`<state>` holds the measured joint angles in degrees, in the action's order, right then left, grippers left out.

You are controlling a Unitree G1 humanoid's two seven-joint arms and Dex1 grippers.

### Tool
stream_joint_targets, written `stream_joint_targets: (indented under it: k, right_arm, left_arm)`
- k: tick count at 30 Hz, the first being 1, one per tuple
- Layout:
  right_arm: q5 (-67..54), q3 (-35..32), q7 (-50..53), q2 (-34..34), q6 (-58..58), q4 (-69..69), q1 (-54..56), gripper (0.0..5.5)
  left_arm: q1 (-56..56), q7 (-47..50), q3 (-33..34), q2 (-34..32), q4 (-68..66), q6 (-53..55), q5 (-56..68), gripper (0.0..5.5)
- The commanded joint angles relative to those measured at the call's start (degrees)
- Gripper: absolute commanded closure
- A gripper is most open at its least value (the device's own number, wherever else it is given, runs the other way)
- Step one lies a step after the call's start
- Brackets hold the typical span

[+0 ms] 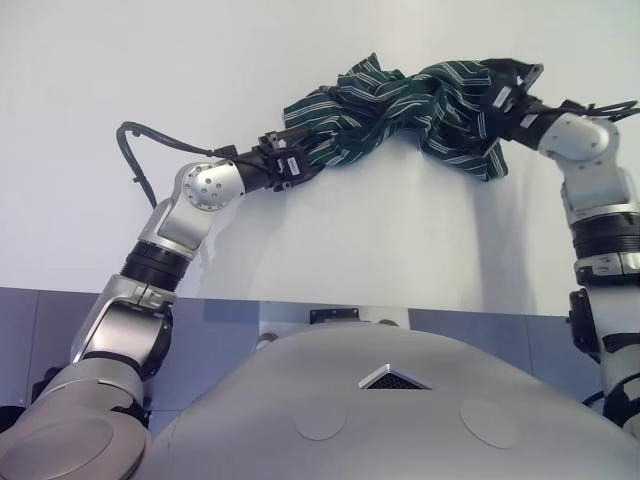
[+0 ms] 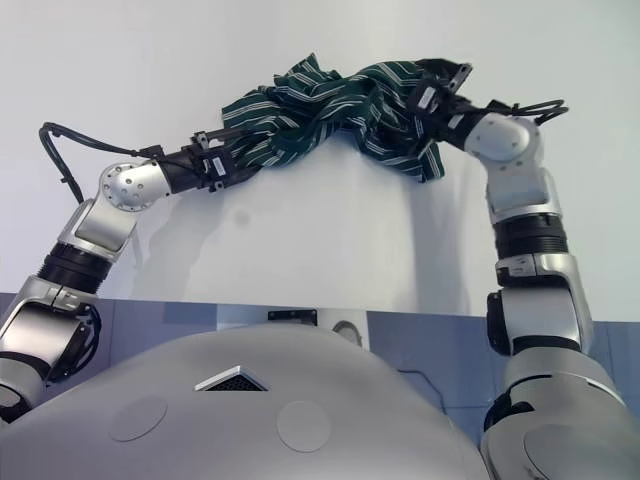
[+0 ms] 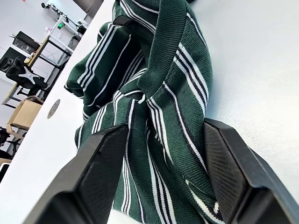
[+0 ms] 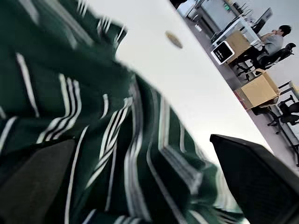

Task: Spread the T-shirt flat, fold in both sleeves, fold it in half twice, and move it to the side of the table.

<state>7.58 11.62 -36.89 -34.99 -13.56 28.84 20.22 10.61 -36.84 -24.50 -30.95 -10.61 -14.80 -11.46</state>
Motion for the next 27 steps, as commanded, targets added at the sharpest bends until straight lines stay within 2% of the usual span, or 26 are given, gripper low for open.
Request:
stream_joint_targets:
  k: [1, 4, 7, 13, 15, 17, 19, 20, 22, 23, 24, 27]
  right_arm:
    - [0.8, 4.0, -7.2, -1.0, -1.5, -0.5, -1.6, 0.12]
    - [-15.1, 6.3, -30.4, -11.5, 6.5, -20.8, -13.6, 0.12]
    - [-19.3, 3.2, -35.0, -15.7, 9.4, -23.7, -16.1, 0.12]
    - [-20.7, -5.3, -25.8, -11.4, 12.2, -19.3, -10.5, 0.12]
    - [-20.7, -5.9, -25.8, -11.2, 12.9, -18.9, -11.1, 0.12]
    - [-15.4, -3.5, -24.3, -11.6, 10.4, -15.3, -11.2, 0.12]
    - [-1.7, 2.8, -15.7, -11.7, 4.3, -4.5, -8.2, 0.12]
    - [5.1, 5.2, -6.8, -10.7, 2.5, 3.3, -3.9, 0.12]
    - [10.3, 4.8, 11.3, -7.9, 1.3, 15.4, 5.0, 0.12]
    - [10.0, 3.2, 16.7, -6.5, -0.1, 18.6, 8.0, 0.12]
    - [8.2, 1.5, 18.4, -5.3, -1.7, 19.7, 9.5, 0.12]
    - [-1.8, -3.0, 9.3, -1.1, -5.4, 17.5, 9.3, 0.12]
  left_arm:
    - [-6.8, -2.9, -4.1, -5.1, -10.7, 6.5, -7.2, 2.75]
    - [-7.0, -2.6, -4.5, -5.1, -11.2, 6.5, -7.7, 2.75]
    - [-7.3, -2.4, -4.5, -5.0, -11.2, 6.5, -7.4, 2.75]
    - [-7.2, -2.6, -2.9, -6.8, -11.4, 6.0, -6.5, 2.75]
    - [-7.4, -2.5, -2.4, -7.6, -11.5, 5.9, -6.5, 2.75]
    - [-7.5, -2.4, -2.3, -8.0, -11.7, 5.9, -6.5, 2.75]
    - [-7.2, -2.1, -2.5, -8.0, -12.4, 5.9, -6.9, 2.75]
    - [-6.8, -1.7, -3.0, -8.1, -13.2, 6.0, -7.8, 2.75]
    - [-6.3, -0.8, -3.9, -8.6, -15.4, 6.0, -9.8, 2.75]
    - [-6.2, -0.5, -4.3, -9.0, -16.6, 5.8, -10.5, 2.75]
    - [-6.3, -0.4, -4.5, -9.3, -17.3, 5.5, -10.8, 2.75]
    - [-6.5, 0.0, -4.8, -9.4, -18.1, 5.0, -10.6, 2.75]
